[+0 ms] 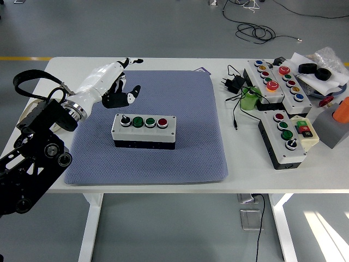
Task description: Pick up the button,place it on the desk,press the button,press the button
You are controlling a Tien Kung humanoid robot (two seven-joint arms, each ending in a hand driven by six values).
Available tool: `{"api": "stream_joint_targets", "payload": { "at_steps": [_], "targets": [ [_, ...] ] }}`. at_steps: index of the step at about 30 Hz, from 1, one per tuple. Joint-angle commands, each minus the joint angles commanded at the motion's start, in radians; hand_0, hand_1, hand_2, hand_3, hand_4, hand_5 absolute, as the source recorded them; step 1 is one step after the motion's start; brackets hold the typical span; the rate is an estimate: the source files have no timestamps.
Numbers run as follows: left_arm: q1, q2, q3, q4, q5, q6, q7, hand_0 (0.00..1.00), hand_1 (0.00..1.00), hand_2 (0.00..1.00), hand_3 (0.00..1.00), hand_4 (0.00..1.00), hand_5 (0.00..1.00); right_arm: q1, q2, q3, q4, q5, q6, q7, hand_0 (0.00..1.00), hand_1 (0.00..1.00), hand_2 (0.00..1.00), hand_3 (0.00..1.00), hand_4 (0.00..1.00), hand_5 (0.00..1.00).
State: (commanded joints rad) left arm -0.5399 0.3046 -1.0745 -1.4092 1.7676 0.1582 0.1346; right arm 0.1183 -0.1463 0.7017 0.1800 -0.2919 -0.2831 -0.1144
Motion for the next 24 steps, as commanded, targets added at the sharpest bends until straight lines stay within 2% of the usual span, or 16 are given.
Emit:
{"api": "stream_joint_targets", "payload": {
  "at_steps": [1,2,4,7,8,13,15,24],
  "targets": [
    [0.003,0.0,-0.007,0.002,-0.046,0.044,-0.009,0.24,0.381,0.405,0.983,0.76,0.772,0.0,0.0,-0.001,0.0,0.001,0.0,0.0,0.787,0.797,0.817,0.751,0.412,0.479],
    [0.01,-0.001,-0.023,0.006,-0.085,0.082,-0.024,0.63,0.702,0.778,0.998,0.75,0.991,0.001,0.0,0.0,0.0,0.0,0.0,0.0,0.787,0.797,0.817,0.751,0.412,0.479],
    [0.018,-0.001,-0.042,0.009,-0.169,0.117,-0.038,0.63,0.702,0.778,0.998,0.75,0.991,0.001,0.0,0.0,0.0,0.0,0.0,0.0,0.787,0.797,0.817,0.751,0.412,0.479],
    [0.032,-0.001,-0.075,0.016,-0.292,0.109,-0.062,0.63,0.702,0.778,0.998,0.75,0.991,0.001,-0.001,-0.001,0.0,0.0,0.001,0.001,0.787,0.797,0.817,0.751,0.412,0.479],
    [0.033,-0.001,-0.079,0.016,-0.338,0.108,-0.065,0.828,0.877,0.98,0.998,0.729,0.998,0.001,-0.001,-0.001,0.0,0.001,0.001,0.001,0.787,0.797,0.817,0.751,0.412,0.479],
    [0.045,-0.003,-0.114,0.043,-0.546,0.125,-0.103,0.828,0.877,0.98,0.998,0.729,0.998,0.001,-0.001,0.003,0.0,-0.004,0.001,0.001,0.787,0.797,0.817,0.751,0.412,0.479],
    [0.05,-0.003,-0.126,0.056,-0.631,0.133,-0.111,0.866,0.904,0.998,0.998,0.705,0.998,0.001,-0.002,0.004,0.0,-0.007,0.001,0.001,0.787,0.797,0.817,0.751,0.412,0.479],
    [0.077,0.005,-0.157,0.087,-1.008,0.121,-0.112,0.863,0.901,0.993,0.998,0.695,0.998,0.002,-0.001,0.005,0.0,-0.008,0.001,-0.002,0.787,0.797,0.817,0.751,0.412,0.479]
  ]
}}
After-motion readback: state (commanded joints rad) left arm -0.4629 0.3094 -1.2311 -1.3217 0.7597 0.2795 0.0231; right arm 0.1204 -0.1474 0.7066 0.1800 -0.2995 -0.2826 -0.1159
